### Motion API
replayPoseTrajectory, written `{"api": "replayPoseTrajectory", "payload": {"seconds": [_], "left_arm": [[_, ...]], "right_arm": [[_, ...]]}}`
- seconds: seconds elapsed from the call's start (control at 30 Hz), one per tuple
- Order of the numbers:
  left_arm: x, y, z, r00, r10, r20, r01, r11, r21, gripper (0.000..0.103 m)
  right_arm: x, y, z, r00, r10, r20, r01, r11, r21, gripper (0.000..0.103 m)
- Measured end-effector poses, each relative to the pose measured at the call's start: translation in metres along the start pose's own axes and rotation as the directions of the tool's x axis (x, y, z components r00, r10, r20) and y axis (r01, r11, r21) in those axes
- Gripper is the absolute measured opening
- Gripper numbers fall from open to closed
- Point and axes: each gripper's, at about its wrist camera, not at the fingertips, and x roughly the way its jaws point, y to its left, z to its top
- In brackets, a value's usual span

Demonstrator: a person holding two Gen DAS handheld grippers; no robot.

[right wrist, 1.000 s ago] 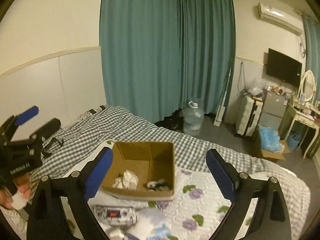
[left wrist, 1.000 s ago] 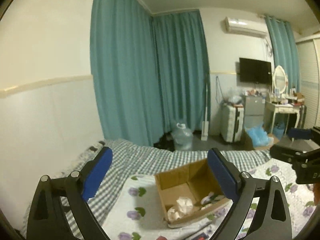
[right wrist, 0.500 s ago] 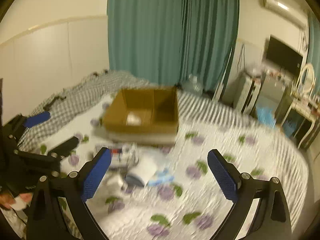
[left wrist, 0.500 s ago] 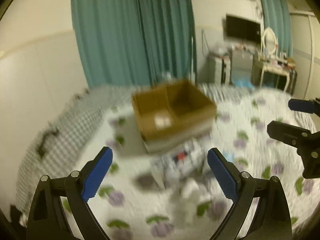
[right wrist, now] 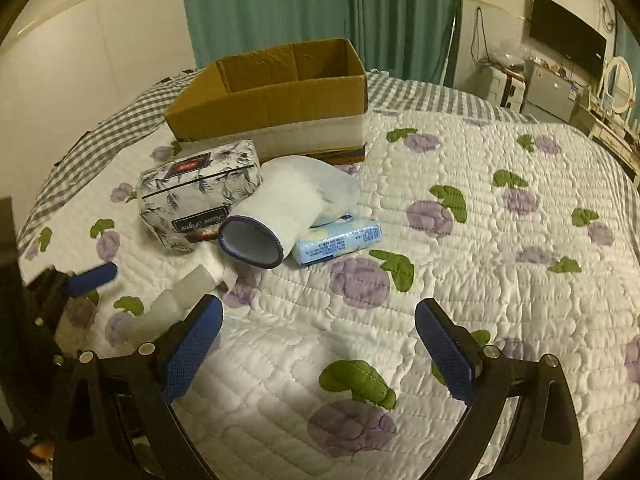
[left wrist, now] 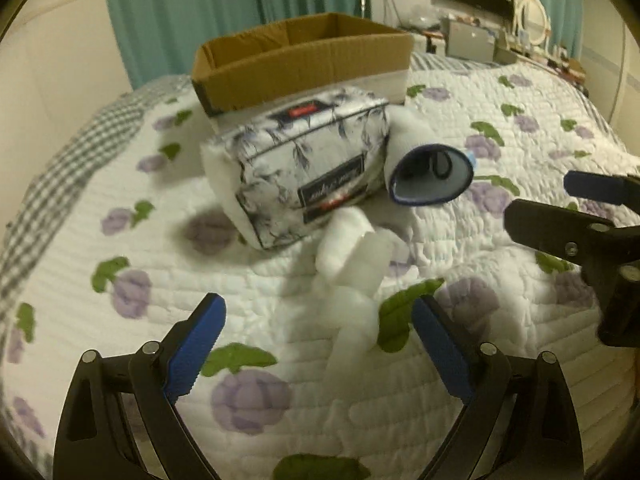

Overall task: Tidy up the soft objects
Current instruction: 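Move both tools back to the remaining items on the quilt, then grasp a white sock with the left tool while the right tool grasps another white sock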

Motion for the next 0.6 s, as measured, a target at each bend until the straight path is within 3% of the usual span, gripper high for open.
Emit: {"api": "replayPoseTrajectory", "payload": {"seconds": [0.03, 0.1, 0.2, 0.27, 0.6], "left_arm": [[0.004, 0.003, 0.001, 1.000, -0.022, -0.011, 0.022, 1.000, -0.012, 0.082], [0.009, 0.004, 0.003, 0.997, -0.063, -0.038, 0.062, 0.998, -0.011, 0.060], [0.012, 0.003, 0.000, 0.992, -0.114, -0.056, 0.115, 0.993, 0.007, 0.036], [0.007, 0.004, -0.001, 0.989, -0.136, -0.051, 0.137, 0.990, 0.026, 0.030], [-0.020, 0.045, 0.010, 0.991, -0.132, 0.012, 0.132, 0.991, 0.007, 0.029]], "right_arm": [[0.000, 0.000, 0.000, 1.000, 0.000, 0.000, 0.000, 1.000, 0.005, 0.097], [0.003, -0.001, 0.000, 1.000, -0.004, -0.006, 0.005, 1.000, 0.015, 0.097], [0.004, -0.001, 0.000, 1.000, -0.011, -0.015, 0.011, 1.000, 0.023, 0.097], [0.003, 0.001, 0.000, 1.000, -0.021, -0.015, 0.021, 1.000, 0.020, 0.097], [-0.010, 0.020, 0.003, 0.999, -0.034, -0.001, 0.034, 0.999, -0.007, 0.097]]}}
